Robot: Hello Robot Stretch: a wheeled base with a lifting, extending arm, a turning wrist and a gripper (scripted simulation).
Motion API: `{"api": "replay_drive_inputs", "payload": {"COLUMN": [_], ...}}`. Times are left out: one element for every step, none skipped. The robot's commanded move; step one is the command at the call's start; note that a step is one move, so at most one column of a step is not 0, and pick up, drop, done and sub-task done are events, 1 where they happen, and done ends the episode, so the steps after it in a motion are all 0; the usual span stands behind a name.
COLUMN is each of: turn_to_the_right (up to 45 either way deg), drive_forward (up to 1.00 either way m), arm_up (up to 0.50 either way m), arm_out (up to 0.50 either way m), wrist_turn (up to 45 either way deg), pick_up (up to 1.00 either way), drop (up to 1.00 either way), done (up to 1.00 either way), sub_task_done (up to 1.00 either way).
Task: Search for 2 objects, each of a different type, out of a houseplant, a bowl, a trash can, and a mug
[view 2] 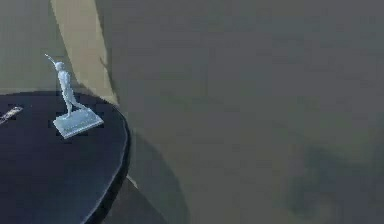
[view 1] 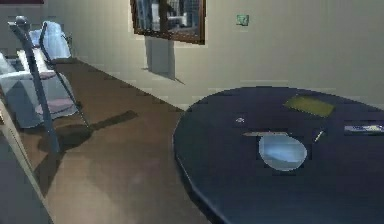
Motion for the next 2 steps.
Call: {"api": "replay_drive_inputs", "payload": {"turn_to_the_right": [-24.0, 0.0], "drive_forward": [0.0, 0.5], "arm_up": [0.0, 0.0], "arm_out": [0.0, 0.0], "wrist_turn": [0.0, 0.0], "pick_up": [0.0, 0.0], "drop": [0.0, 0.0], "done": [0.0, 0.0], "sub_task_done": [0.0, 0.0]}}
